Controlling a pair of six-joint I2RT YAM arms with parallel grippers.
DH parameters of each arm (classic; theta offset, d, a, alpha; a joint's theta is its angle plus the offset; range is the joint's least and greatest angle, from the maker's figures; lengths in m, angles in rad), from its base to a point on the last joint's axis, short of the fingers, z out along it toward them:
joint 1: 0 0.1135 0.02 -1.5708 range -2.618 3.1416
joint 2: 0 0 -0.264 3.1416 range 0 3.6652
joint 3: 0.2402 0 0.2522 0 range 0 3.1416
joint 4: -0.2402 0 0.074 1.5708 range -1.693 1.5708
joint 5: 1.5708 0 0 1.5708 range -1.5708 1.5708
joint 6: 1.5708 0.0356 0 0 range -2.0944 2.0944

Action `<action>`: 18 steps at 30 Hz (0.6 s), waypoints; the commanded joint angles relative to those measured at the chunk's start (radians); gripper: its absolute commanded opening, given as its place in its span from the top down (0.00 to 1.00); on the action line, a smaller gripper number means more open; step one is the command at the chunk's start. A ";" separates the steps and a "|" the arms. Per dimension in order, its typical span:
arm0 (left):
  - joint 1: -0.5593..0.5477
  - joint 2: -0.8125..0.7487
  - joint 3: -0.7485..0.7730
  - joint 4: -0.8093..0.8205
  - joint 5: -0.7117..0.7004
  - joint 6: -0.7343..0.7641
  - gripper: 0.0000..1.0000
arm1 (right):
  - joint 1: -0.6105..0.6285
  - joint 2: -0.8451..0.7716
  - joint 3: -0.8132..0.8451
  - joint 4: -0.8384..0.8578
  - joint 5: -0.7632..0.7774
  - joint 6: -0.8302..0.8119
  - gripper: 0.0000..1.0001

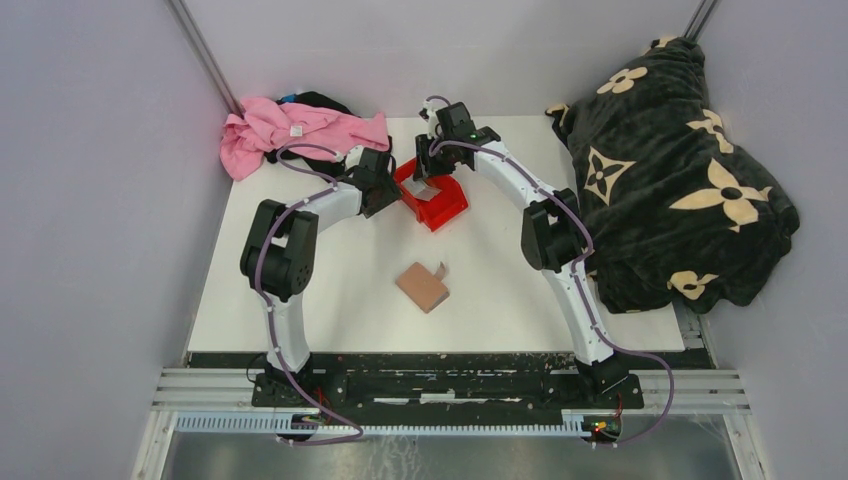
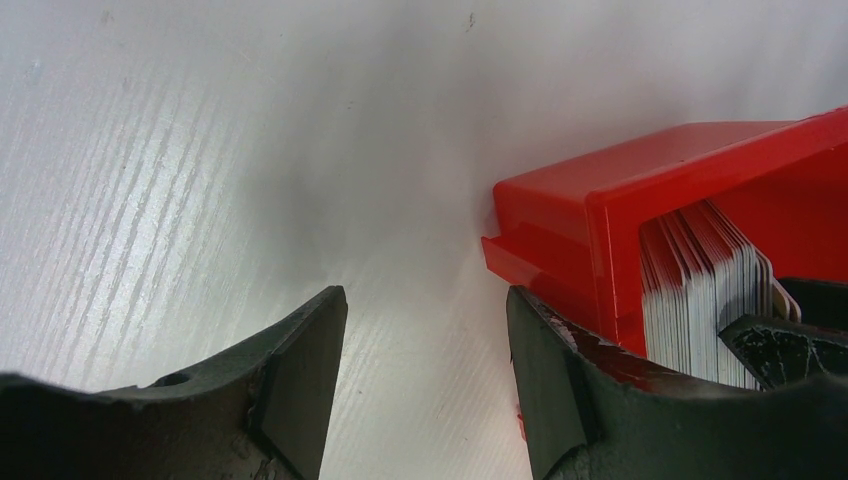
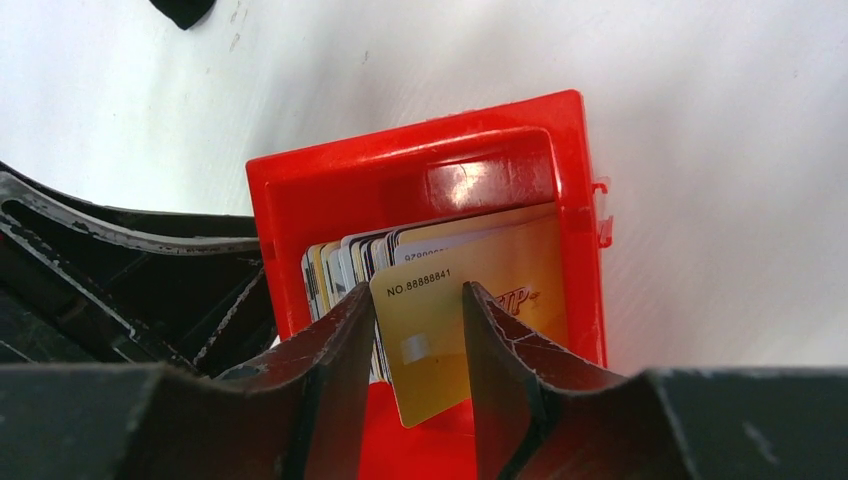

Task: Put the credit cards into the card holder
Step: Pick up the credit card from the storage box.

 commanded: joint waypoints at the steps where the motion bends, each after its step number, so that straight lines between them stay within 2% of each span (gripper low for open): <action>1: -0.006 -0.021 -0.003 0.039 -0.002 0.033 0.33 | 0.001 -0.083 0.009 -0.022 -0.001 0.009 0.57; 18: -0.006 -0.035 -0.005 0.038 -0.006 0.035 0.33 | 0.005 -0.125 0.017 -0.044 0.010 0.002 0.64</action>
